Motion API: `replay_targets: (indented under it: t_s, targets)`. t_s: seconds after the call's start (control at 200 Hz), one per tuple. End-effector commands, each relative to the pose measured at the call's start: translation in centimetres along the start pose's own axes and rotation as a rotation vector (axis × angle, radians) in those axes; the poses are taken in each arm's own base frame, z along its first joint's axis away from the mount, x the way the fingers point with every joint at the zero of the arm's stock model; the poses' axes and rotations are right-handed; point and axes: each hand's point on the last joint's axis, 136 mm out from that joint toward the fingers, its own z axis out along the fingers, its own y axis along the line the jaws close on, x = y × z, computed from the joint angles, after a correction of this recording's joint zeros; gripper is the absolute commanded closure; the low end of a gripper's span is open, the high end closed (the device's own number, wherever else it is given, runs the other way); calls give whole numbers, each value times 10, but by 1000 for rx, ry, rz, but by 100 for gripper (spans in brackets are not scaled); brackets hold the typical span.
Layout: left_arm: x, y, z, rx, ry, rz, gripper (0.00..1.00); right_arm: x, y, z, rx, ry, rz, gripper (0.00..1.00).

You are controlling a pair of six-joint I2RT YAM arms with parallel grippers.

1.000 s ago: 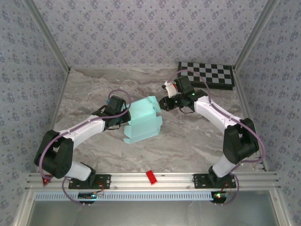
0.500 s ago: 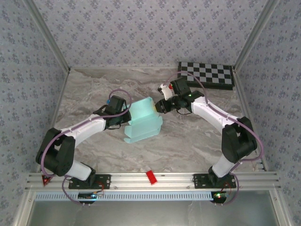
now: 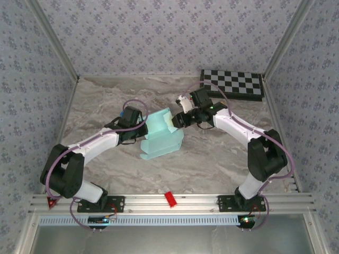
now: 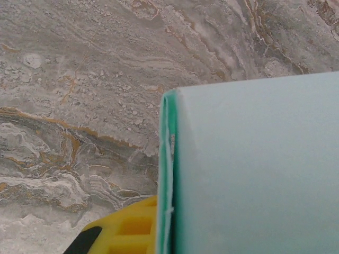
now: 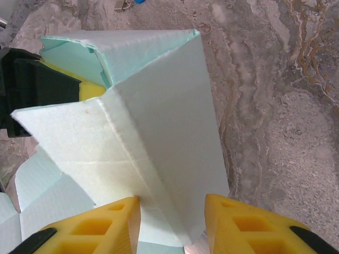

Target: Fold the paper box

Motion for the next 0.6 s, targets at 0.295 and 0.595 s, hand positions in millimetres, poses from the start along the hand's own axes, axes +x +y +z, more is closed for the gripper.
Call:
replay_targets:
  t_s: [0.295,0.595]
  targets:
    - [-21,-28,-19,107,-53,23,100,5,-3,14,66,10,-37,59]
    - [-22,-29,-21,111,-54,25,100,3,-10,17,167,-1,-84,58]
